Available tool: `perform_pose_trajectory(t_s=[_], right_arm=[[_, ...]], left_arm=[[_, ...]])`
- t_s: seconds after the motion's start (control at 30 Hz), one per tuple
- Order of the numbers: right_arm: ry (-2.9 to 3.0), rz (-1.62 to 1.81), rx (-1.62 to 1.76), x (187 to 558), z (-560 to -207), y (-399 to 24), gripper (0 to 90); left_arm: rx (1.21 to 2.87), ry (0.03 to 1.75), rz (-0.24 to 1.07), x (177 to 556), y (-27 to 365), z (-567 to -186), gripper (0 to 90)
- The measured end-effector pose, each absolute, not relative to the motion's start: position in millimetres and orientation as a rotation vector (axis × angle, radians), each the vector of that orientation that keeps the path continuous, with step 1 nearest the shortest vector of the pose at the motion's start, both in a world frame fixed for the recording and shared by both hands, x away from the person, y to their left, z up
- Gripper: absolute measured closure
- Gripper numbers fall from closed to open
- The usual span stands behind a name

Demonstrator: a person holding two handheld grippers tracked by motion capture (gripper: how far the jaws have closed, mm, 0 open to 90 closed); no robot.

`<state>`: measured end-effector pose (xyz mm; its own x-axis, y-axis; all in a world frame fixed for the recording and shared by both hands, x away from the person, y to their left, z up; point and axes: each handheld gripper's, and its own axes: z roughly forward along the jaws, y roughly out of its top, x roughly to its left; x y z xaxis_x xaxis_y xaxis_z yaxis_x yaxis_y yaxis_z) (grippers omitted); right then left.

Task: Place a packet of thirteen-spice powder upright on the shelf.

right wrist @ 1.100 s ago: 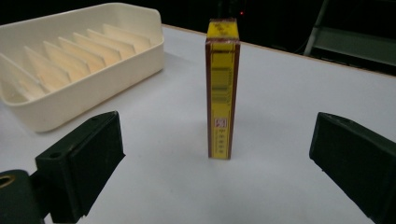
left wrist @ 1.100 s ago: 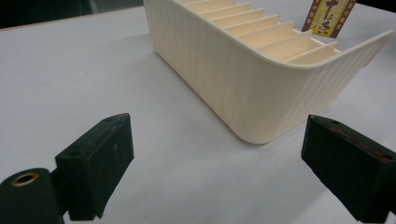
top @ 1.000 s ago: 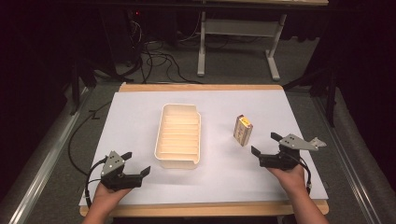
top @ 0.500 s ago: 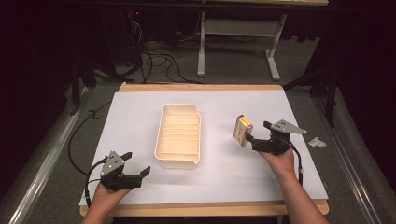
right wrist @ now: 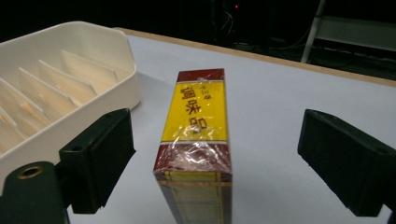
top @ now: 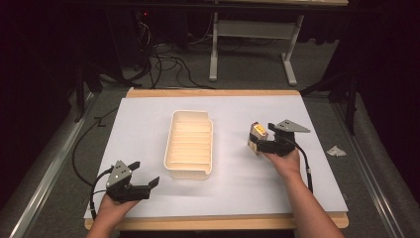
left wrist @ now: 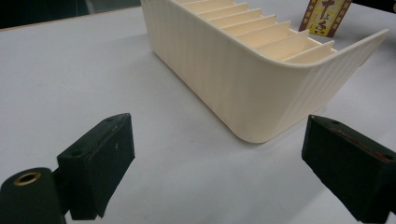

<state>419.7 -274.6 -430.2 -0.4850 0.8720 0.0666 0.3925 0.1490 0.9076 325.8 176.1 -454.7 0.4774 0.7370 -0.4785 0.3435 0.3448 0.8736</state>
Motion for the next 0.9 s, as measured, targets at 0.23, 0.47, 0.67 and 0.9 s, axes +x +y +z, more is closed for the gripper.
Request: perform_pose_trajectory(t_s=[0.23,0.47,0.67,0.9], right_arm=[[1.908,1.323,1.203,412,-432,-279,27.7],[1.9,1.32,1.189,406,-436,-280,45.2],[1.906,1.322,1.17,405,-436,-278,62.0],[1.905,1.324,1.164,405,-434,-282,68.0]], left_arm=[[1.254,1.103,0.339,325,176,-454,10.1],[1.253,1.102,0.337,325,176,-454,10.2],[1.247,1.104,0.336,325,176,-453,10.2],[1.243,1.106,0.33,326,176,-454,10.2]])
